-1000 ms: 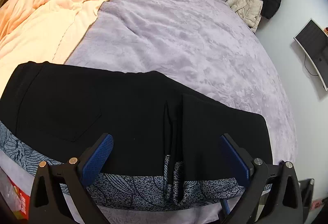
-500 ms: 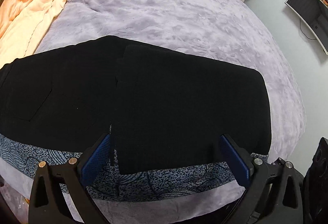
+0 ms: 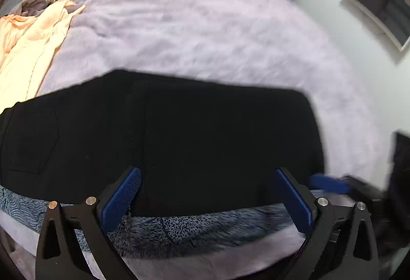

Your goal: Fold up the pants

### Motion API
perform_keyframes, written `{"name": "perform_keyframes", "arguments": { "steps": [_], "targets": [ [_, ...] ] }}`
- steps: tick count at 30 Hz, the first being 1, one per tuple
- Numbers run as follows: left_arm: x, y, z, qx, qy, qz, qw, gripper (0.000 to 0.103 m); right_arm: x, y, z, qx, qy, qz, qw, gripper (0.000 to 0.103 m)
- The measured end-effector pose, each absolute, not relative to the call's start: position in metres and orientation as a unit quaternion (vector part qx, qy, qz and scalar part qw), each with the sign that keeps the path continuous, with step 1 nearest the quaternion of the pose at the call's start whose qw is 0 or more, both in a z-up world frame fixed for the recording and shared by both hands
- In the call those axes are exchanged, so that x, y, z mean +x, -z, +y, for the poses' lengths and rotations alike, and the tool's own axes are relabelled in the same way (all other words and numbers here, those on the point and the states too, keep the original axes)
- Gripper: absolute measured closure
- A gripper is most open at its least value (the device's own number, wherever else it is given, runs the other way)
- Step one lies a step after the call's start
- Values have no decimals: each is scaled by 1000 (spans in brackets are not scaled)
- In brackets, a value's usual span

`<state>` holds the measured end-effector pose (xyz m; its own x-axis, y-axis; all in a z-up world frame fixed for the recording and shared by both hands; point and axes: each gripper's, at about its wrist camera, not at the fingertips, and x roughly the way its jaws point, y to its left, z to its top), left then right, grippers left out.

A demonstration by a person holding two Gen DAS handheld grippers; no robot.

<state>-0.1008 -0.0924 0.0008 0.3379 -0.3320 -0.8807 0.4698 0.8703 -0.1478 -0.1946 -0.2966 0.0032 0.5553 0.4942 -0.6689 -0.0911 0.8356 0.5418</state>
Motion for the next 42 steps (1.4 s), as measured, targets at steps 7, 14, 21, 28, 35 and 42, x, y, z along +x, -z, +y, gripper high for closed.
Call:
{"name": "perform_keyframes", "arguments": {
  "steps": [7, 14, 21, 28, 35, 42],
  "targets": [
    [-101, 11, -100, 101, 239, 504, 823, 0, -196, -23, -302, 205, -195, 423, 861, 15],
    [-101, 15, -108, 116, 232, 494, 830, 0, -142, -5, -295, 124, -200, 476, 847, 4],
    [-106, 15, -103, 111, 234, 498, 827, 0, -116, -43, -272, -93, -145, 457, 873, 4],
    [-105, 16, -108, 114, 223, 499, 830, 0, -120, -16, -260, -206, -17, 477, 855, 4],
    [-105, 18, -120, 123, 203, 497, 834, 0, -176, -2, -242, -217, 60, 470, 853, 5],
    [-112, -18, -92, 81, 180, 485, 852, 0, -165, -40, -232, -242, 107, 395, 880, 4]
  ]
}}
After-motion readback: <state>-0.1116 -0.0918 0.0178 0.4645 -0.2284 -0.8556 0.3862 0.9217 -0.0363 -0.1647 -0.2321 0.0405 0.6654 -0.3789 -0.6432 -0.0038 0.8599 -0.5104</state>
